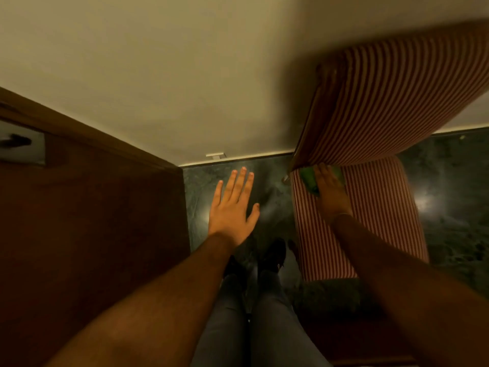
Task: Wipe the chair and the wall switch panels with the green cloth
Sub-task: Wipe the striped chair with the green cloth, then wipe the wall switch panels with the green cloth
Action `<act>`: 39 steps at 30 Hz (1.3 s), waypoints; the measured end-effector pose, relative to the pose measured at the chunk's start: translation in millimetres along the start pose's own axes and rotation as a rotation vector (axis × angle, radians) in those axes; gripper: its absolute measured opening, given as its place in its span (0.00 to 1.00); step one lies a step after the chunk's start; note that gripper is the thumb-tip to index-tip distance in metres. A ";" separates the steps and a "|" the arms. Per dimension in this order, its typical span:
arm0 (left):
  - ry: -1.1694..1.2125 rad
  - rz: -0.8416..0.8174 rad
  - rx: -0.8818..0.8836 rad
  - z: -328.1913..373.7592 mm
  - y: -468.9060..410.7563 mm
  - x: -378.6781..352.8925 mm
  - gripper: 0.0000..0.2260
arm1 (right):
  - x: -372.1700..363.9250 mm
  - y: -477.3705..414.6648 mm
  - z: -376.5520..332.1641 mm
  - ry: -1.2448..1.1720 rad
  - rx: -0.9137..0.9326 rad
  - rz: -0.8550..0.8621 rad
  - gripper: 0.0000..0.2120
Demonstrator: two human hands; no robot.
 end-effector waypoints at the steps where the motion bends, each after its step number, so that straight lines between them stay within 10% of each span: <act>1: -0.001 0.019 0.008 0.6 -2.0 10.0 0.36 | 7.6 3.3 -9.9 -0.006 0.020 0.011 0.37; 23: -0.023 0.674 0.317 -72.3 12.4 271.8 0.36 | 205.8 70.9 -262.9 -0.406 0.660 0.573 0.35; 39: -0.079 1.137 0.334 -189.0 -21.9 442.9 0.37 | 240.8 87.6 -434.5 -0.265 1.041 0.879 0.41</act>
Point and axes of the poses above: each hand's wrist, its own y-axis away from the middle knuckle, its own x-axis out of the back of the hand, z = x × y, the point moved 1 cm from there along -y, towards the middle knuckle, and after that the axes turned 8 degrees about -y, right-handed, at the moved point
